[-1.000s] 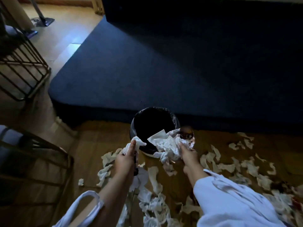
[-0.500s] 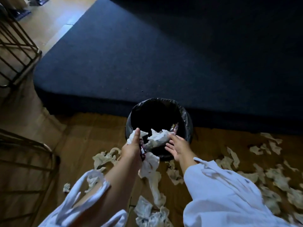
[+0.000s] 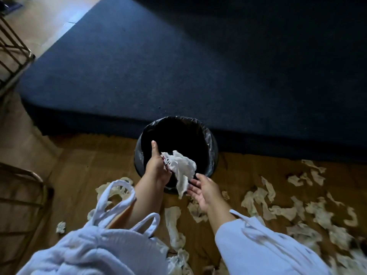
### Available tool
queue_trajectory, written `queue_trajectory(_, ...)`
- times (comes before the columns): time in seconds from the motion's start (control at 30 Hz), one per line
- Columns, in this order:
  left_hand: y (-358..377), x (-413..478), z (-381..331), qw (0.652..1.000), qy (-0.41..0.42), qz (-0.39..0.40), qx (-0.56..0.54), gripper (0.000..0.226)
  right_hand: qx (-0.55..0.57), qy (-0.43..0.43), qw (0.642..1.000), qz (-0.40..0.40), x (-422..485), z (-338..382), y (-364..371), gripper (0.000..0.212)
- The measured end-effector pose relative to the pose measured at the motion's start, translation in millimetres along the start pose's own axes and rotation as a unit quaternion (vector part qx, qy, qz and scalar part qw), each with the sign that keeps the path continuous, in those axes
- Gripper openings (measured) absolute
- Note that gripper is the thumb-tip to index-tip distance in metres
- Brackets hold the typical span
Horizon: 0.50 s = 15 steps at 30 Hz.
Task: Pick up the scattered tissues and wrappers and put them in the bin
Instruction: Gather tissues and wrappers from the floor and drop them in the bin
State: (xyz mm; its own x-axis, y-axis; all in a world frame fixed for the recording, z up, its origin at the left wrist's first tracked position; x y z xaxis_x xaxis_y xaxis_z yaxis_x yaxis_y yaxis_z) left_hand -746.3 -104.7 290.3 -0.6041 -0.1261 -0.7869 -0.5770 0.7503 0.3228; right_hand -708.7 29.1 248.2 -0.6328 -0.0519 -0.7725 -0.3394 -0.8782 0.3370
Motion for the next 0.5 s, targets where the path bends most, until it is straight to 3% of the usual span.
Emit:
queue_trajectory(0.17, -5.1, -6.1, 7.2, 1.000, 0.008, 0.013, -0.011, 0.082, 0.052, -0.008, 0.998, 0.024, -13.8, 1.6, -1.6, 0.030)
queue_trajectory(0.27, -11.7, -10.6, 6.5, 1.000, 0.003, -0.017, 0.001, 0.082, 0.060, -0.020, 0.998, 0.027, -20.5, 4.8, -4.3, 0.022)
queue_trajectory(0.33, -15.1, -13.7, 6.6, 0.999, -0.005, -0.030, -0.016, 0.075, 0.057, -0.025, 0.998, 0.030, -25.5, 3.5, -5.6, 0.024)
queue_trajectory(0.43, -22.0, -13.0, 4.2, 0.997, 0.008, -0.060, 0.057, 0.046, 0.052, -0.021, 0.998, 0.033, -32.2, -4.5, -5.7, 0.026)
queue_trajectory(0.5, -17.1, -11.4, 4.2, 0.998, 0.011, -0.033, 0.057, 0.047, 0.048, -0.015, 0.998, 0.034, -33.7, -9.8, -5.0, 0.022)
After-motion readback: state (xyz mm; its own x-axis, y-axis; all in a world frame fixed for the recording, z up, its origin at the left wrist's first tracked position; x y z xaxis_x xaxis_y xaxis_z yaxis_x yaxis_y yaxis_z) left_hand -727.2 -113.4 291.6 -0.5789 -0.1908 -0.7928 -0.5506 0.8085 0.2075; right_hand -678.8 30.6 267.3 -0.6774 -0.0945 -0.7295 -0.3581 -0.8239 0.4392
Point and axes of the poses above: each hand's wrist, its own x-axis towards the middle knuckle, its own y-axis out of the palm, z = x × y, the point moved 6 cm from there along x, towards the middle knuckle, and after that the axes turned 4 degrees about x, right-handed, at the moved point
